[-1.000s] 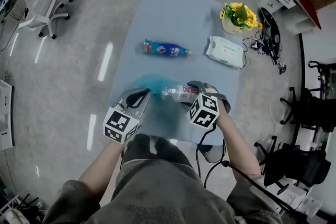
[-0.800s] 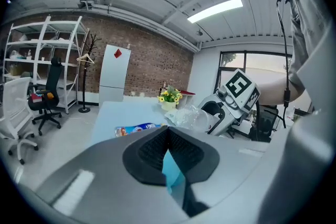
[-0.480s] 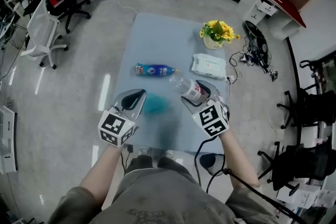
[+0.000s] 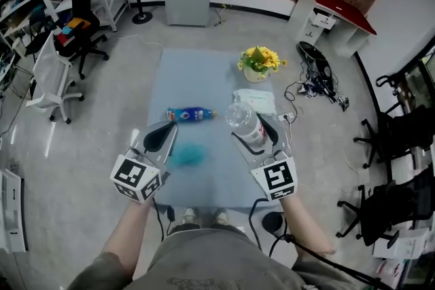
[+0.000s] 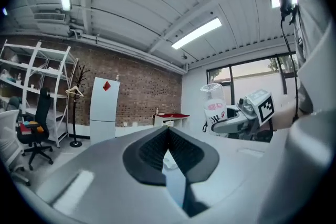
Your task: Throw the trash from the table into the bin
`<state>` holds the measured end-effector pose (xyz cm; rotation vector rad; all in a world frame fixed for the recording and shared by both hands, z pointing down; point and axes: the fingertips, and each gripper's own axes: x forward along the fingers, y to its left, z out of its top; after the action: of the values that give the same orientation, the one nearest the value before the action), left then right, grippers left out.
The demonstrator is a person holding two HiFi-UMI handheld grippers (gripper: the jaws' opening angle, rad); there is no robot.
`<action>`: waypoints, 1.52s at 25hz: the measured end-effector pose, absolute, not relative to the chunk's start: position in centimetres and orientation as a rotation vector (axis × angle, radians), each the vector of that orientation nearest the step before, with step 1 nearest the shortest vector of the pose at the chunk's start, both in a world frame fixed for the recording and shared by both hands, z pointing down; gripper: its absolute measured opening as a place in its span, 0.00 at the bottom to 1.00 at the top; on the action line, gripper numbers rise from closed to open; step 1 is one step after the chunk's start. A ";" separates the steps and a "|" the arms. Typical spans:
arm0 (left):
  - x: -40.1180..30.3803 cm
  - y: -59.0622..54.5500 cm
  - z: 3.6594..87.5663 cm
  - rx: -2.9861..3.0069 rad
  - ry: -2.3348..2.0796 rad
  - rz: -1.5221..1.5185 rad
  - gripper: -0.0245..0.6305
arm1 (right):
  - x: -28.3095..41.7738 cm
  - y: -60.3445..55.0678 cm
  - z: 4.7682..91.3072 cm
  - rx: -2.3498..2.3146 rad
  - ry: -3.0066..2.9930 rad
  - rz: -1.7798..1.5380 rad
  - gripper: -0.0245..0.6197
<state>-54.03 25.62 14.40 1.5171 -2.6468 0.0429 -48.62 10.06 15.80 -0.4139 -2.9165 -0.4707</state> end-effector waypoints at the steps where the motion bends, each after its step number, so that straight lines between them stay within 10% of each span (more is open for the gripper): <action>1: -53.9 25.6 13.2 1.532 -2.667 0.044 0.04 | -48.2 9.9 14.8 -0.401 -2.957 -0.460 0.54; 38: -48.0 28.8 11.9 1.564 -2.674 0.066 0.04 | -40.4 11.2 12.8 -0.264 -3.146 -0.159 0.54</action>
<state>-47.99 28.76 11.87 1.5637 -2.6736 0.0664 -40.45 11.23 12.80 -0.2635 -3.1455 -0.1590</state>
